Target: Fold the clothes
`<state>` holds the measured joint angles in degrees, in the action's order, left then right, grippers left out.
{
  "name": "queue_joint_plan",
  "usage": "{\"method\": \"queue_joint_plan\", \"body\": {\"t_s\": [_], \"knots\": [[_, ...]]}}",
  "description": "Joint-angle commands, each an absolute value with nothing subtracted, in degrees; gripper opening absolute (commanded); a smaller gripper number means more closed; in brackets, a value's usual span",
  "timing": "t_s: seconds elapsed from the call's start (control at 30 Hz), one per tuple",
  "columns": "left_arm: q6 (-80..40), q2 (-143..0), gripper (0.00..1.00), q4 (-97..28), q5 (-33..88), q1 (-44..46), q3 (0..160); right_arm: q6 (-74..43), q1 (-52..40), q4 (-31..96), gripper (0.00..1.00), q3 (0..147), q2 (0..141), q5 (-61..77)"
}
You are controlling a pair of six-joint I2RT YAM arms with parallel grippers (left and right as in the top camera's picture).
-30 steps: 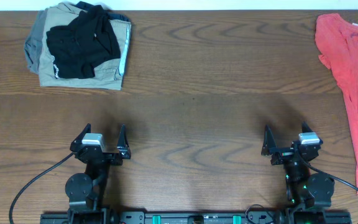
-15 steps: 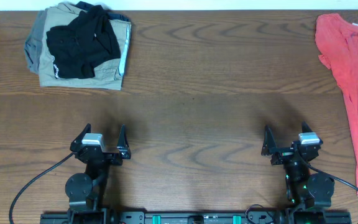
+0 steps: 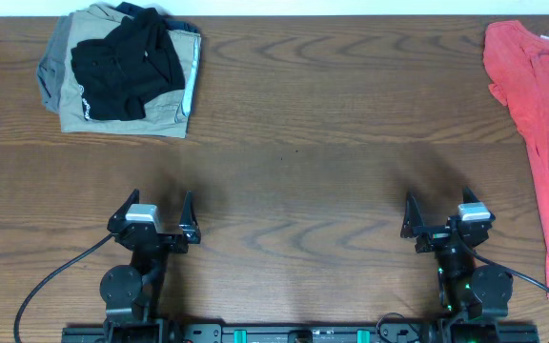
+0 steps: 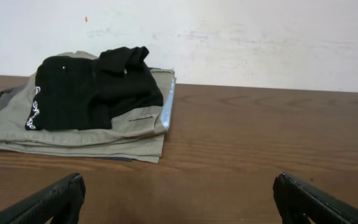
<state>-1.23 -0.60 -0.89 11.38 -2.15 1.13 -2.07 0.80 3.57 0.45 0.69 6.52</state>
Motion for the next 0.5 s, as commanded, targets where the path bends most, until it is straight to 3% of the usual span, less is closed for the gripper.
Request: {"method": "queue_joint_plan", "body": {"t_s": [0.0,0.47], "knots": [[-0.47,-0.23,0.98,-2.94,11.94,-2.35,0.23,-0.99,1.21,3.81,0.99,0.32,0.27,5.82],[-0.47,-0.23,0.98,-2.94,11.92,-2.35,0.23,-0.99,1.21,3.81,0.99,0.32,0.27,5.82]]}}
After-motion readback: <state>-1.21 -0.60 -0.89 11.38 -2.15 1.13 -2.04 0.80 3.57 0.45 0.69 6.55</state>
